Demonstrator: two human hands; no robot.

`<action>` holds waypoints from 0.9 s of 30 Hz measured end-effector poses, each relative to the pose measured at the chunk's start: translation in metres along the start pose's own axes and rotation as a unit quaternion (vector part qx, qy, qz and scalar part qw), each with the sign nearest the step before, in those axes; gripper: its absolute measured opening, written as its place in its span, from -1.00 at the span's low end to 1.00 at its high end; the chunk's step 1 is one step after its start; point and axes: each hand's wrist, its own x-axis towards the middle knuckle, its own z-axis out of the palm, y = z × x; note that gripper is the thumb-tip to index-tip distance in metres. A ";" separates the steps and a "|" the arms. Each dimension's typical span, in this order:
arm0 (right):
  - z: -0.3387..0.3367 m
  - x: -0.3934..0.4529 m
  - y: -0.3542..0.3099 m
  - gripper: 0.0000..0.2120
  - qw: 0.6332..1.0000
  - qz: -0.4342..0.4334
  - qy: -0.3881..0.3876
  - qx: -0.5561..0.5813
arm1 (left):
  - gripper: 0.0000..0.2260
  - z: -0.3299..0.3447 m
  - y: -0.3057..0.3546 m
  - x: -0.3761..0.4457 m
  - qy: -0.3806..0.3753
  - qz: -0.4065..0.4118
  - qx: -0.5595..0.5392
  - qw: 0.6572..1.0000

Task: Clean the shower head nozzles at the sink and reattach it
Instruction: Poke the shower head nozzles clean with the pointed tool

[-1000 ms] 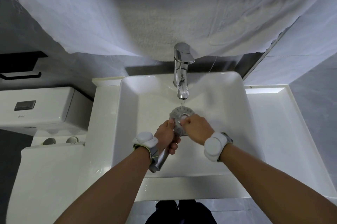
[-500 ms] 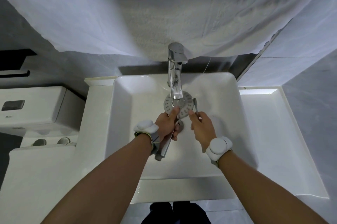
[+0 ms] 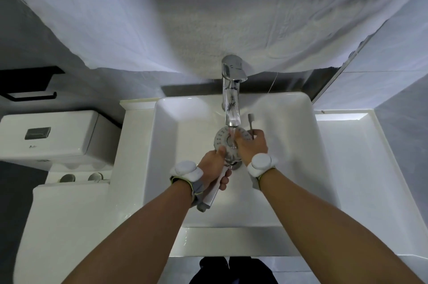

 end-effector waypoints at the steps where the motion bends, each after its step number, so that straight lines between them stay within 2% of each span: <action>1: 0.003 -0.002 0.001 -0.40 1.000 -0.004 -0.001 0.000 | -0.57 0.000 0.001 -0.003 -0.012 -0.003 -0.018 1.000; 5: 0.011 -0.022 0.015 -0.21 0.998 -0.025 -0.018 -0.059 | -0.71 -0.003 -0.004 -0.009 -0.026 0.016 -0.009 0.999; 7: 0.004 -0.013 0.008 -0.12 0.994 0.030 -0.008 -0.103 | -0.85 -0.005 -0.013 -0.013 -0.031 0.014 0.039 0.999; 10: -0.005 0.000 -0.007 -0.18 0.991 0.070 0.020 -0.116 | -0.85 0.000 -0.018 -0.013 -0.042 0.021 0.096 0.994; 14: 0.005 -0.032 -0.001 -0.10 0.983 0.012 0.017 -0.184 | -0.84 0.002 -0.013 -0.008 -0.006 0.029 0.052 0.998; 18: 0.014 -0.017 -0.009 -0.36 0.978 0.010 0.030 -0.206 | -0.94 -0.007 -0.017 -0.009 0.006 0.057 0.061 0.996; 21: 0.015 0.006 -0.021 -0.51 0.980 0.044 0.040 -0.192 | -0.88 -0.008 -0.018 -0.010 -0.002 0.063 0.057 0.996; 23: 0.022 -0.002 -0.013 -0.46 0.965 -0.012 0.057 -0.255 | -0.87 -0.006 -0.017 -0.009 -0.004 0.061 0.060 0.996; 25: 0.029 -0.019 -0.003 -0.32 0.946 -0.090 0.075 -0.302 | -0.87 -0.005 -0.016 -0.008 -0.002 0.059 0.055 0.997; 27: 0.029 -0.015 0.000 -0.36 0.942 -0.108 0.071 -0.311 | -0.88 -0.006 -0.019 -0.008 -0.005 0.058 0.057 0.997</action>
